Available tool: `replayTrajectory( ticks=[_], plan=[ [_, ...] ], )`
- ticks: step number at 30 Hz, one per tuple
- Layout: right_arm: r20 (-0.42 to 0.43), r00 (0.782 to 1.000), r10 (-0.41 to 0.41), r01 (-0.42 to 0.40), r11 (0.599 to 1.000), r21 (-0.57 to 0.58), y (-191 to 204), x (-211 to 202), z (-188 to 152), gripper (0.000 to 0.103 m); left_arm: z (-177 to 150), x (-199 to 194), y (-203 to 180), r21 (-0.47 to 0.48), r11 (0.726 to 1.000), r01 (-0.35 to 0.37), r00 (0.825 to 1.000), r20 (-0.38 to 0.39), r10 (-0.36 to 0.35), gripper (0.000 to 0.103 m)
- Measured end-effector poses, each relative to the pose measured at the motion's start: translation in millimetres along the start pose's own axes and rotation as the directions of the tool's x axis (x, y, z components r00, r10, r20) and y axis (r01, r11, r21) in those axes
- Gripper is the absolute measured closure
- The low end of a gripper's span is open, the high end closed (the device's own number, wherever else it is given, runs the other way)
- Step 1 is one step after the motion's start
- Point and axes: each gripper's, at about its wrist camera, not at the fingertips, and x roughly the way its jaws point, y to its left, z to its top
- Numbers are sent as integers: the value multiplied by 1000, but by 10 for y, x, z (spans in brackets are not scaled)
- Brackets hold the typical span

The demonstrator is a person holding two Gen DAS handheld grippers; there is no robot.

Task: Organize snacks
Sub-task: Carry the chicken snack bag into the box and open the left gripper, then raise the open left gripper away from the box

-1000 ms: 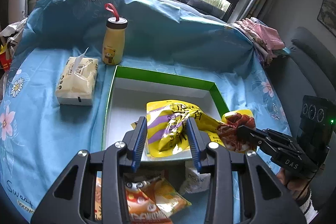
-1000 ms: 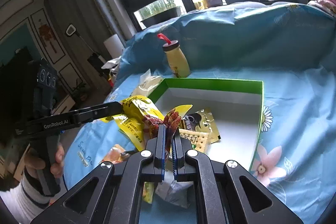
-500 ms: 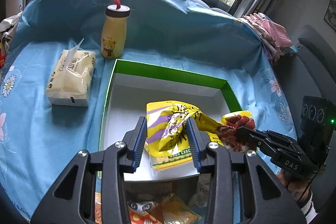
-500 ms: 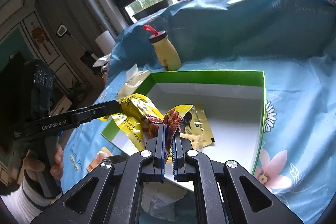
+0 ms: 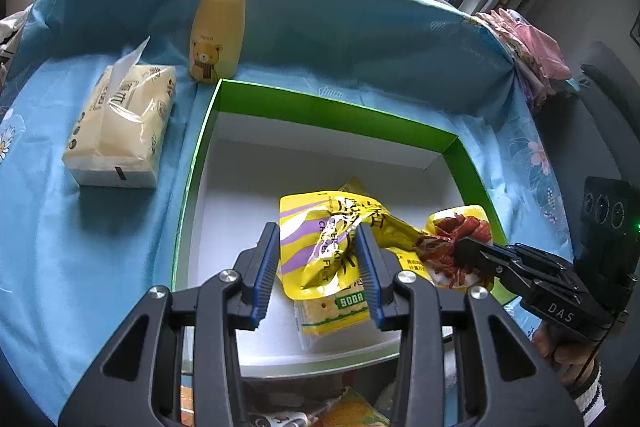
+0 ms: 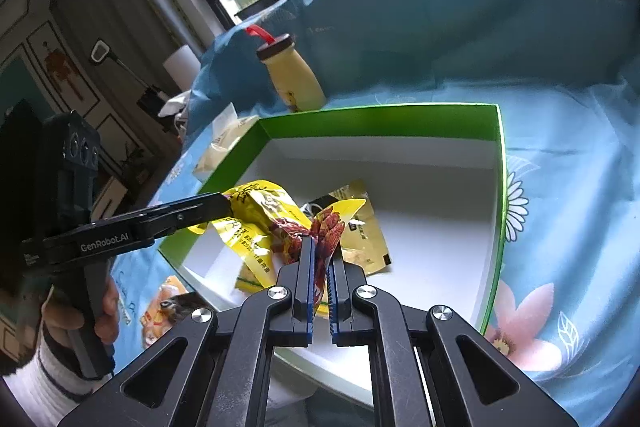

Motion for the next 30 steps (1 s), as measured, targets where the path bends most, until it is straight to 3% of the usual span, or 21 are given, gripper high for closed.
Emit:
replayTrajectory(
  ticks=[18, 21, 22, 23, 30],
  plan=[
    [-50, 995, -81, 82, 997, 5, -25, 155, -8, 96, 29, 193, -19, 20, 998, -61, 997, -50, 62, 64],
    [-41, 992, -116, 116, 993, -4, 2, 141, -6, 90, 27, 175, -41, 29, 997, -76, 996, -44, 77, 51],
    [-36, 991, -127, 126, 992, -6, 11, 129, -6, 85, 30, 161, -50, 32, 996, -85, 996, -36, 86, 36],
    [-34, 990, -136, 136, 991, -6, 17, 121, -6, 83, 30, 138, -54, 32, 996, -87, 996, -24, 87, 28],
    [46, 987, -153, 153, 988, 8, 67, -141, -18, 57, 15, -94, -113, 61, 988, -141, 989, 48, 138, 24]
  ],
)
